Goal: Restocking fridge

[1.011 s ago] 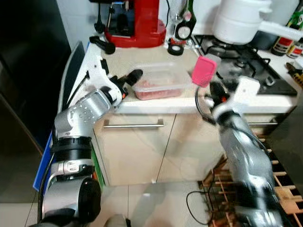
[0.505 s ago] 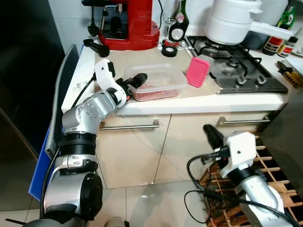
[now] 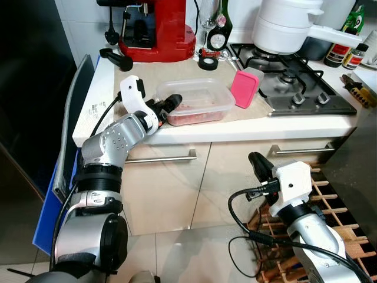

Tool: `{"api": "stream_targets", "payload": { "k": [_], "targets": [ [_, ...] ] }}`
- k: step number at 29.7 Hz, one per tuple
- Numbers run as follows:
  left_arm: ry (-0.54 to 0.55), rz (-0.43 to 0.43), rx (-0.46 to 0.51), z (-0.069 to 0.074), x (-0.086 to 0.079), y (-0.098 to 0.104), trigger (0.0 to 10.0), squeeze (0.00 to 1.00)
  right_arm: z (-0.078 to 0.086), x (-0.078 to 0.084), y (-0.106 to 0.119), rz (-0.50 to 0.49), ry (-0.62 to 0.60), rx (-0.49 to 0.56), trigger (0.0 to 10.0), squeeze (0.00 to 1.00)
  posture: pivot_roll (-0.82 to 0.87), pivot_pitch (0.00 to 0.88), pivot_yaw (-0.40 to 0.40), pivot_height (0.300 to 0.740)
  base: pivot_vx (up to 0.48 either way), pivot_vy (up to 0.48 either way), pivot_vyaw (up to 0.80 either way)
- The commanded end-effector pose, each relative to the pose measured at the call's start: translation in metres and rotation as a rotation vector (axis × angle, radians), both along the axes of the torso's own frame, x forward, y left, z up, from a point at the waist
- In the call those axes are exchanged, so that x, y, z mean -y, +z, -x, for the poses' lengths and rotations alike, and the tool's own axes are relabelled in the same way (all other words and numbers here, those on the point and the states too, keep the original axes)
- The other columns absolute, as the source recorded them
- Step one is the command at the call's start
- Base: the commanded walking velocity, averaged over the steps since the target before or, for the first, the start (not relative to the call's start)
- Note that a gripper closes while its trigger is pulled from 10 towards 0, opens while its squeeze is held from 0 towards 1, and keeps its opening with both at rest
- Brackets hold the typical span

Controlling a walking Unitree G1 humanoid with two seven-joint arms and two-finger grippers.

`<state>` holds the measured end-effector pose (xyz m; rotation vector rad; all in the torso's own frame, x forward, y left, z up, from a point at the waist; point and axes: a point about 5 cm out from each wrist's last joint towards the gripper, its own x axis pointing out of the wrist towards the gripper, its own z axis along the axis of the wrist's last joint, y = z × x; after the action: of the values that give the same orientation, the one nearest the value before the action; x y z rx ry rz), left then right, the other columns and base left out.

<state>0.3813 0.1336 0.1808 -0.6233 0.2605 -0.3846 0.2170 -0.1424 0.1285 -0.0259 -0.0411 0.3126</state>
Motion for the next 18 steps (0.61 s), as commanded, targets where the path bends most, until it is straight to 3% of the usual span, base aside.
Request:
{"api": "stream_targets", "payload": {
  "k": [1,10,12,18],
  "targets": [
    [-0.021,0.057,0.059,-0.004,0.005,0.012,0.0,0.00,-0.002,0.006,0.003,-0.037,-0.019,-0.014,10.0,0.00,-0.03,0.024,-0.033,0.740,0.000,0.000,0.00],
    [-0.067,0.189,0.162,0.001,0.013,0.024,0.0,0.00,-0.006,0.007,0.000,-0.050,-0.013,-0.047,10.0,0.00,-0.03,0.040,-0.039,0.740,0.000,0.000,0.00],
    [-0.067,0.261,0.225,0.002,0.010,0.038,0.0,0.00,-0.006,0.007,0.001,-0.057,-0.011,-0.058,10.0,0.00,-0.03,0.043,-0.040,0.740,0.000,0.000,0.00],
    [-0.059,0.295,0.279,0.003,0.004,0.055,0.0,0.00,-0.008,0.007,0.000,-0.059,-0.014,-0.068,10.0,0.00,-0.03,0.044,-0.040,0.740,0.000,0.000,0.00]
  ]
}}
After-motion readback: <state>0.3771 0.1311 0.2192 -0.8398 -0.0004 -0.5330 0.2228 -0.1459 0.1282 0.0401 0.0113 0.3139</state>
